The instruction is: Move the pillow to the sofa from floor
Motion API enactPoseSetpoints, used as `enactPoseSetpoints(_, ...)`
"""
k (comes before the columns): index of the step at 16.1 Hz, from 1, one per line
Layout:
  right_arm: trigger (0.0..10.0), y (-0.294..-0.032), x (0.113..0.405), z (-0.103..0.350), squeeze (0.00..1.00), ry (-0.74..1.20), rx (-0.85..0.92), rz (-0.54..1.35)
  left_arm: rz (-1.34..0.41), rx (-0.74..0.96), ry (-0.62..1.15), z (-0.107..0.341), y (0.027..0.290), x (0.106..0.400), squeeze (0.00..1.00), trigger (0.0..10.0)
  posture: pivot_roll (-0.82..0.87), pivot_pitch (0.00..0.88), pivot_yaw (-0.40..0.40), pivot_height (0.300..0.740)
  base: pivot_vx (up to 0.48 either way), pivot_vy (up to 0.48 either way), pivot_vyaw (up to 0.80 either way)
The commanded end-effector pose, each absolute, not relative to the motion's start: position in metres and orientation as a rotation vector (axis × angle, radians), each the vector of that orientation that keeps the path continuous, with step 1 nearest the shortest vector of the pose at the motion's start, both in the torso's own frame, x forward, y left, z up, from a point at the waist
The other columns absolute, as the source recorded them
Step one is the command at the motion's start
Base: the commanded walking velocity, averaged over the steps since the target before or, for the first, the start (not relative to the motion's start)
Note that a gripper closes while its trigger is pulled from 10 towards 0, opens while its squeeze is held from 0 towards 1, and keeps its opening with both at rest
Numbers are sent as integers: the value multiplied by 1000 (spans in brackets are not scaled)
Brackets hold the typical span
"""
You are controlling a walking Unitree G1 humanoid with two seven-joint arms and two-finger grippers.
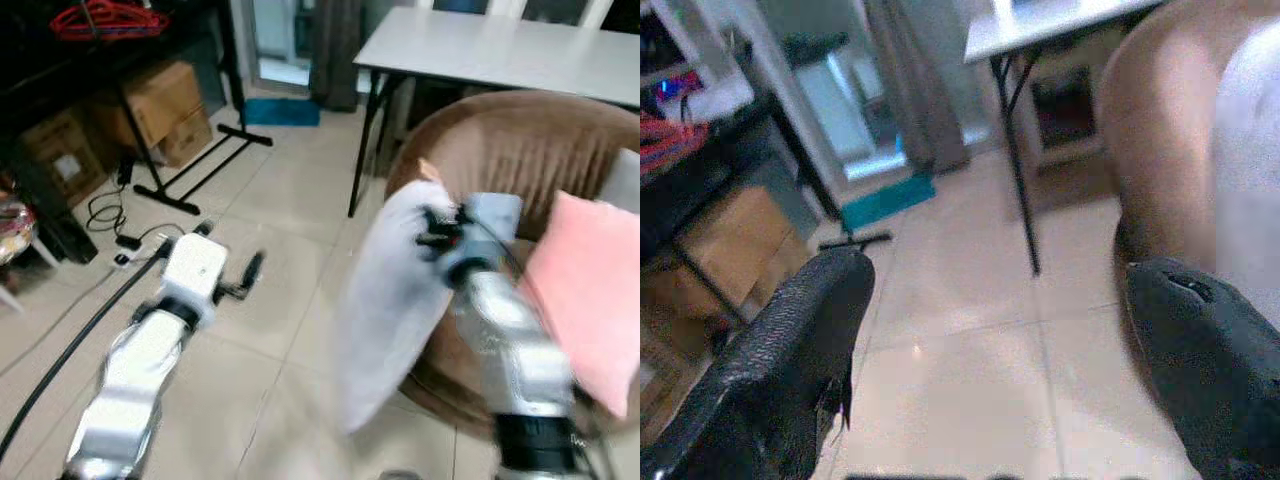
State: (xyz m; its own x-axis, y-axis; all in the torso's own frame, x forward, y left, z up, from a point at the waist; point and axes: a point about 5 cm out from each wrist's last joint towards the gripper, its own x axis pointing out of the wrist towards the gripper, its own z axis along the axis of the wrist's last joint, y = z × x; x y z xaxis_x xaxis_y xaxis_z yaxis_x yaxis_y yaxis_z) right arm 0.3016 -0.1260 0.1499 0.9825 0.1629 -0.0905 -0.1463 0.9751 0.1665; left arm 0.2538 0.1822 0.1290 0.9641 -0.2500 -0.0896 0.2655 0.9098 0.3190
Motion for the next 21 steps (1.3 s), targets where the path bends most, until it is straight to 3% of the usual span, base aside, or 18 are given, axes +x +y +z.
enactPoseSetpoints(1, 10000, -134, 305, 163, 0, 38, 139, 143, -284, 337, 12, 136, 176, 256, 0, 10000, -108, 0, -10, 740, 382, 0, -788)
enactPoseSetpoints(4, 10000, -134, 306, 164, 0, 26, 123, 146, -286, 339, 13, 135, 176, 255, 0, 10000, -110, 0, -8, 740, 382, 0, -796)
enactPoseSetpoints(9, 10000, -137, 307, 162, 0, 35, 108, 128, -302, 342, 12, 135, 174, 255, 0, 10000, -114, 0, -1, 740, 380, 0, 0)
enactPoseSetpoints(19, 10000, -141, 308, 163, 0, 34, 100, 115, -334, 347, 24, 133, 172, 254, 0, 10000, -117, 0, 5, 740, 381, 0, -794)
enactPoseSetpoints(21, 10000, -138, 308, 164, 0, 19, 101, 133, -339, 347, 26, 133, 172, 254, 0, 10000, -116, 0, 6, 740, 384, 0, 0)
